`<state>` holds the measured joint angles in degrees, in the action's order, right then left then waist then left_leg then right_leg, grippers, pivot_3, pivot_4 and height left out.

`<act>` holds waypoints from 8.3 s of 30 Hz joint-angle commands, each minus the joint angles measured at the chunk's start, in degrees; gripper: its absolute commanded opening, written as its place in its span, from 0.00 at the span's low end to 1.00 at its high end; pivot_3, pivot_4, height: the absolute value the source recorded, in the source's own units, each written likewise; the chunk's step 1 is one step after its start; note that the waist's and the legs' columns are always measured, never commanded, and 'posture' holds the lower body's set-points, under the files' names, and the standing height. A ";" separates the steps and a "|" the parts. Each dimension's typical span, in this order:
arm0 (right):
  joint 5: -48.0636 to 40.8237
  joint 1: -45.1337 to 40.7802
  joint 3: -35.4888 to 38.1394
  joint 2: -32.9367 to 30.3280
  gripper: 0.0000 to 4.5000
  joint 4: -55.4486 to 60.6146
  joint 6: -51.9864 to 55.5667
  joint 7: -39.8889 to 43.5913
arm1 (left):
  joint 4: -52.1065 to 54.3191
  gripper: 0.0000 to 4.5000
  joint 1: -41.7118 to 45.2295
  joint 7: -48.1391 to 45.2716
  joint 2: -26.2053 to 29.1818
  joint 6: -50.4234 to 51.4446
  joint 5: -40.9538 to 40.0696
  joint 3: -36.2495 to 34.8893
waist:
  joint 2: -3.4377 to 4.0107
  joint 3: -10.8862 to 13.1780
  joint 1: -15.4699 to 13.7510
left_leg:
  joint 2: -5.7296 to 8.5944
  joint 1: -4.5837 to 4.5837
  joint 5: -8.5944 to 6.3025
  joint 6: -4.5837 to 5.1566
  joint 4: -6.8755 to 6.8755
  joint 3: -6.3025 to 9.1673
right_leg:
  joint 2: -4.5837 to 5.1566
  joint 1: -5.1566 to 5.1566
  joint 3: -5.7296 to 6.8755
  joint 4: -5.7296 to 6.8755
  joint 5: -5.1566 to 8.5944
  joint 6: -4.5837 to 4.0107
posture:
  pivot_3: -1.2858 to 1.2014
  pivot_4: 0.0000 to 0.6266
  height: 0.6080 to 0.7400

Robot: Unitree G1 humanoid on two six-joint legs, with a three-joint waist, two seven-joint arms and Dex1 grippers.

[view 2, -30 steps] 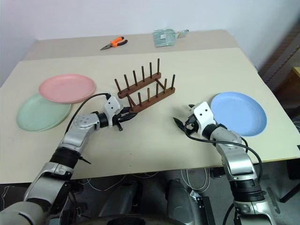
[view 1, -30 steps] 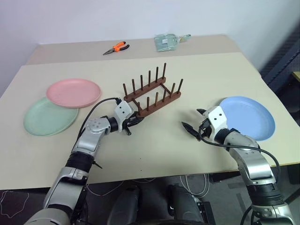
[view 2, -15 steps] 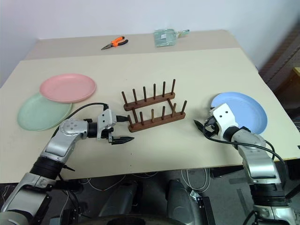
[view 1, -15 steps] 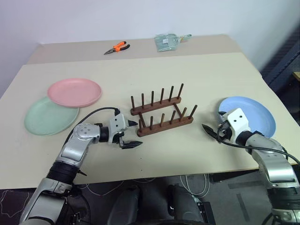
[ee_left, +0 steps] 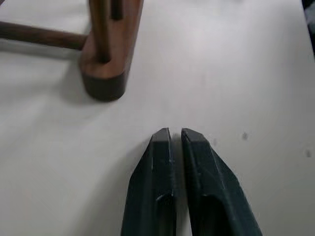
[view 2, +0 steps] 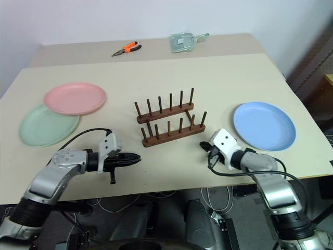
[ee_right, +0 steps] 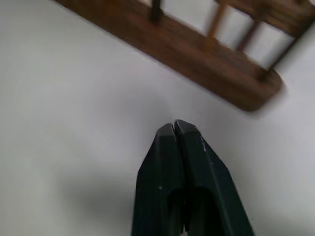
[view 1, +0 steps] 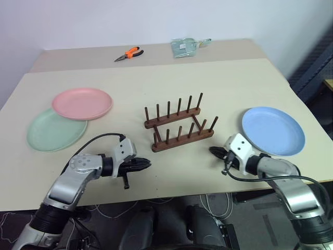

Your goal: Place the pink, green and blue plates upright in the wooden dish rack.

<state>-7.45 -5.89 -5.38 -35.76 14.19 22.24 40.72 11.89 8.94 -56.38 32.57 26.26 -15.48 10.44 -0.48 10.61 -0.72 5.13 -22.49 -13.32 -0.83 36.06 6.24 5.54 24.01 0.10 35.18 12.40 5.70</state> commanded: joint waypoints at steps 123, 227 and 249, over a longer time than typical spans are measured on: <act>5.35 -14.39 -3.65 8.62 0.91 -1.78 -7.51 -2.00 | -18.65 0.00 27.26 61.60 -16.66 2.34 -25.30 -43.36 | -0.79 -0.10 0.26 | 0.00 -0.04 0.04 -0.12 0.01 0.05 | -0.28 0.13 0.01 0.09 -0.34 0.07 | 0.52 0.24 0.99; -15.35 -35.13 3.90 0.86 0.98 5.25 -2.17 -3.14 | -5.85 1.00 12.68 59.90 -11.96 -4.14 -3.16 -40.27 | -0.34 0.28 1.60 | -0.37 -0.14 0.09 -0.18 -0.14 -0.07 | -0.54 0.44 -0.10 0.10 -0.43 -0.05 | 0.52 0.24 0.99; -0.07 -27.75 -14.35 10.53 1.00 4.05 -8.66 1.58 | -6.72 0.14 13.28 81.94 -19.22 18.03 -14.26 -60.38 | -0.75 0.20 0.35 | -0.10 -0.24 0.09 -0.25 0.00 0.08 | -0.42 0.44 -0.06 0.12 -0.53 0.08 | 0.52 0.24 0.99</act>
<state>-7.01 -33.40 -21.60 -25.78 17.15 13.56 42.08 3.60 21.52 25.73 12.44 43.46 -28.58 -50.20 -1.23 10.80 -0.37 5.03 -22.73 -13.23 -1.09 36.07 6.31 5.12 24.44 0.03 35.30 11.87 5.78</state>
